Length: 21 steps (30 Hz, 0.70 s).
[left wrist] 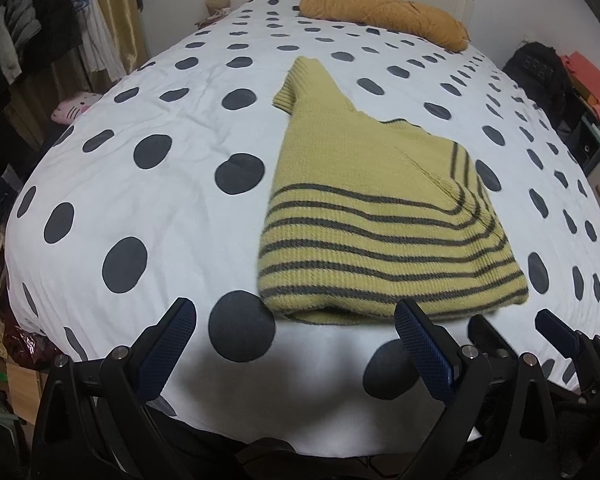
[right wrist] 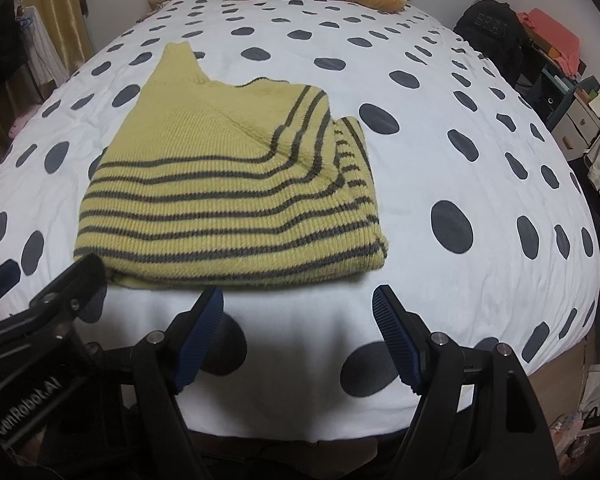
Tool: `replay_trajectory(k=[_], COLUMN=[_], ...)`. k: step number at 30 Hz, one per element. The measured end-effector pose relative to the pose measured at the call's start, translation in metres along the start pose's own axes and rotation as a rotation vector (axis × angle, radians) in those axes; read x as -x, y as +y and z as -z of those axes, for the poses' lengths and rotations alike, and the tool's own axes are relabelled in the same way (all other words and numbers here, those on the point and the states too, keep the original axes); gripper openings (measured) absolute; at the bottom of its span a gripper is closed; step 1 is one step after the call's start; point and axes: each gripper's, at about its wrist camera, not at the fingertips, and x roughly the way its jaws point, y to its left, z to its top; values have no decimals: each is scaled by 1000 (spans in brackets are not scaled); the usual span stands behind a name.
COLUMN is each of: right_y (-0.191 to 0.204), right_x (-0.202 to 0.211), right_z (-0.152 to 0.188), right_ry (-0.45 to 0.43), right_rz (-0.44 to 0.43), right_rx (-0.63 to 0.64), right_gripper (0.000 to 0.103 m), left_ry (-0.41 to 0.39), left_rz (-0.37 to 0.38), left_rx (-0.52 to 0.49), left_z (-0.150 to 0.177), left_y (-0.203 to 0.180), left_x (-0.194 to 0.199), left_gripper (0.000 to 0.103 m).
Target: Fold large clothes
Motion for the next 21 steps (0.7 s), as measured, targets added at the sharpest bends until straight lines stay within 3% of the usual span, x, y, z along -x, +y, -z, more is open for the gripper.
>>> replay_trajectory(k=[6, 8, 10, 12, 15, 21], right_y=[-12, -14, -11, -6, 1, -3], right_x=[-12, -15, -18, -27, -49, -57], right_z=[-14, -20, -26, -31, -33, -27], right_ry=[-56, -76, -86, -78, -47, -56], right_rz=[-95, -121, -161, -185, -146, -140], right_rx=[-38, -47, -35, -17, 19, 36], right_gripper=[77, 68, 43, 30, 20, 19], left_ry=[-13, -17, -16, -4, 4, 4], left_rz=[-28, -34, -40, -38, -28, -8], left_rx=[56, 75, 78, 71, 56, 25], left_z=[-11, -15, -17, -17, -18, -19], left_y=[19, 25, 26, 23, 18, 8], left_x=[-3, -4, -6, -10, -14, -15], left_gripper=[100, 100, 100, 100, 100, 100])
